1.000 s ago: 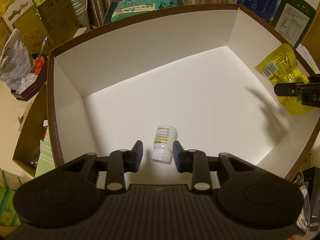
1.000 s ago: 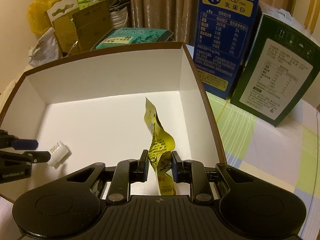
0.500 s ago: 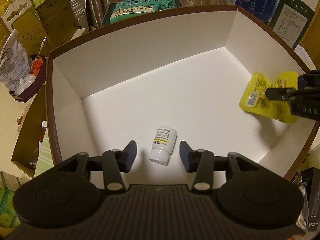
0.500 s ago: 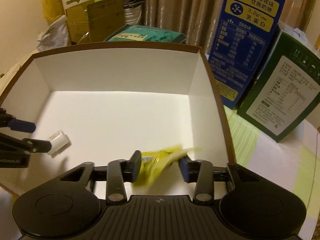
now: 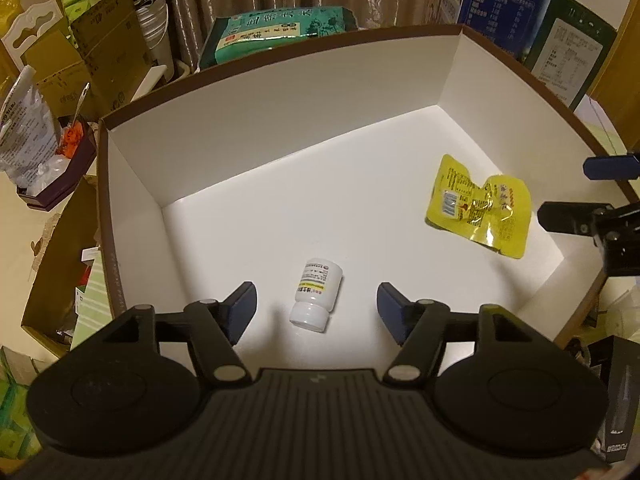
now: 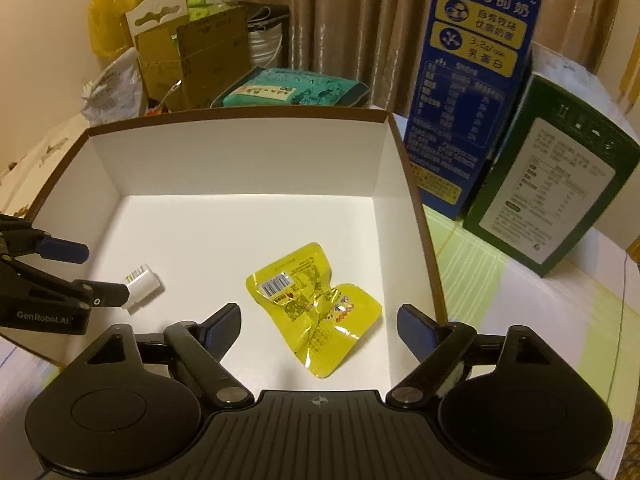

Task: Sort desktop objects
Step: 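Open both tools to release the pill bottle and snack packet inside the box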

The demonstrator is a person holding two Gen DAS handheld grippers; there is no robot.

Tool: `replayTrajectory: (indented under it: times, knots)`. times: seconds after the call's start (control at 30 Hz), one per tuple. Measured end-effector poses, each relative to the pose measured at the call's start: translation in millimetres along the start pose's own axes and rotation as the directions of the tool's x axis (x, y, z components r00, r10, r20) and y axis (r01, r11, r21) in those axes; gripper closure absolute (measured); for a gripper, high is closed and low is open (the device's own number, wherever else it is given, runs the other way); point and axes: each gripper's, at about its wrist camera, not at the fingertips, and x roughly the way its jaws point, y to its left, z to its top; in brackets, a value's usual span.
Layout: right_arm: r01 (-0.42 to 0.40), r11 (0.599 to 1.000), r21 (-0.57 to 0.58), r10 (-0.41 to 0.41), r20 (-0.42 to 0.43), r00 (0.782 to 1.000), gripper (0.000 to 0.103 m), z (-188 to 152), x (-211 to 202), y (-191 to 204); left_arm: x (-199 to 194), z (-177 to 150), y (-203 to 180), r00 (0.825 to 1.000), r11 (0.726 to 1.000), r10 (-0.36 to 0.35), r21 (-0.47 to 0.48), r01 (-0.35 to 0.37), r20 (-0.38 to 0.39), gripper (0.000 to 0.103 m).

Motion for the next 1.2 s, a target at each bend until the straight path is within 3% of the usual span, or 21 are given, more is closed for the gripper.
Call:
replayTrajectory:
  times: [0.3, 0.77, 1.2]
  knots:
    - [-0.035, 0.999, 0.008, 0.035, 0.033, 0.999, 0.018, -6, -29, 0, -29, -4, -5, 0.998, 1.000, 0.019, -0.009, -0.019, 0.053, 0.036]
    - [-0.115, 0.993, -0.007, 0.115, 0.134, 0.984, 0.016, -25, -97, 4, -109, -38, -13, 0.986, 0.996, 0.056, -0.077, -0.044, 0.157, 0.035]
    - [-0.161, 0.987, 0.012, 0.158, 0.133, 0.978, 0.015, -62, -129, 11, -155, -82, -28, 0.980, 0.992, 0.066, -0.117, -0.045, 0.190, 0.034]
